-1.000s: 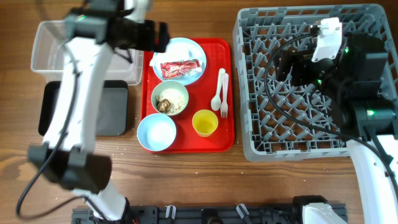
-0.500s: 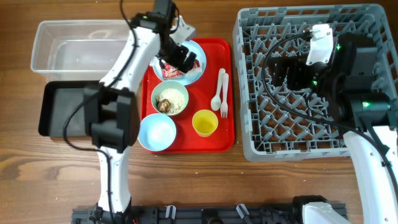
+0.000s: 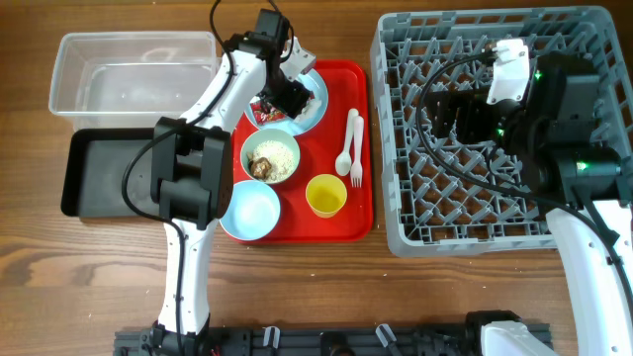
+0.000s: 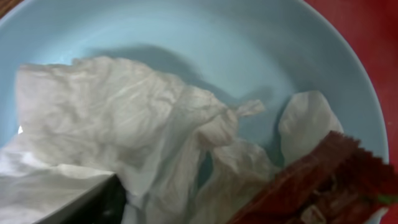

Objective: Sort waste into correct bins and load items into the dishwasher rack
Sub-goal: 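Grasp the tissue and red wrapper on the plate with the left gripper, then carry the tissue and wrapper left and drop into the clear bin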

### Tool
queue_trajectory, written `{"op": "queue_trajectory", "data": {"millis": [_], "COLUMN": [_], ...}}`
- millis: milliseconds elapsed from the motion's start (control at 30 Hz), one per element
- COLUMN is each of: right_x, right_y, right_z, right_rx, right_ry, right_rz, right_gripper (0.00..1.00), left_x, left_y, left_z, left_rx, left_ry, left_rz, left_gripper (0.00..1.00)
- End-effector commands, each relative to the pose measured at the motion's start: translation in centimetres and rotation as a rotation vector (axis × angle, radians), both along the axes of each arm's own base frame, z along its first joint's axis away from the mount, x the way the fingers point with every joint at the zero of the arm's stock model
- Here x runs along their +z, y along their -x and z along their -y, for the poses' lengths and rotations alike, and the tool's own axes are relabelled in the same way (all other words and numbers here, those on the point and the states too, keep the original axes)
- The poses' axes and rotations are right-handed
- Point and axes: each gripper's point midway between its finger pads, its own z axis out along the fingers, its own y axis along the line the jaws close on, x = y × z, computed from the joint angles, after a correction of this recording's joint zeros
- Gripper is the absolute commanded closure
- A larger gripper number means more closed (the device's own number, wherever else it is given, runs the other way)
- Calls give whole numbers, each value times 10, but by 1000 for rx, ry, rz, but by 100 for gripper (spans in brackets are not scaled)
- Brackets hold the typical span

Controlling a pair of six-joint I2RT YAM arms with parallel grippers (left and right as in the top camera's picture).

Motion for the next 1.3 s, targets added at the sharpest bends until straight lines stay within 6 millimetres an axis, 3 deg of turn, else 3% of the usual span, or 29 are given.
{"op": "queue_trajectory", "data": {"millis": [0, 67, 100, 200, 300, 367, 500, 567, 667, 767, 900, 1067, 1100, 1133, 1200, 1267], "right_x": [7, 7, 7, 7, 6, 6, 6, 6, 6, 6, 5, 1, 0, 0, 0, 0], "right_y": [-3, -3, -3, -3, -3, -3, -3, -3, -3, -3, -4, -5, -6, -6, -6, -6], "right_z": [-2, -2, -2, -2, -2, -2, -2, -2, -2, -2, -2, -2, -2, -2, -2, -2], "right_rx": [5, 5, 5, 5, 6, 5, 5, 5, 5, 5, 5, 5, 5, 5, 5, 5], "right_ry": [-22, -22, -22, -22, -22, -22, -22, -22, -22, -22, -22, -22, -22, -22, -22, -22], "right_rz": [9, 7, 7, 7, 7, 6, 6, 6, 6, 6, 3, -11, -13, -13, -15, -15], "right_gripper": [0, 0, 0, 0, 0, 0, 1, 0, 0, 0, 0, 0, 0, 0, 0, 0], "left_x": [-13, -13, -13, -9, 11, 39, 138, 185, 218, 217, 196, 158, 151, 143, 132, 131], "left_y": [2, 2, 2, -2, -10, -19, -38, -37, -29, -23, -20, -23, -24, -25, -26, -27], "left_z": [1, 1, 1, 2, 3, 1, -19, -43, -89, -140, -200, -230, -232, -231, -232, -232], "left_rx": [-6, -5, -5, 56, 135, 189, 333, 402, 481, 579, 695, 758, 761, 762, 764, 763], "left_ry": [5, 4, 5, 22, 53, 84, 185, 221, 222, 196, 163, 141, 137, 134, 129, 129], "left_rz": [-28, -28, -29, -23, 1, 40, 182, 253, 288, 262, 209, 140, 126, 111, 88, 91], "left_gripper": [51, 76, 93, 96, 96, 96, 96, 96, 96, 96, 96, 96, 92, 81, 46, 0]}}
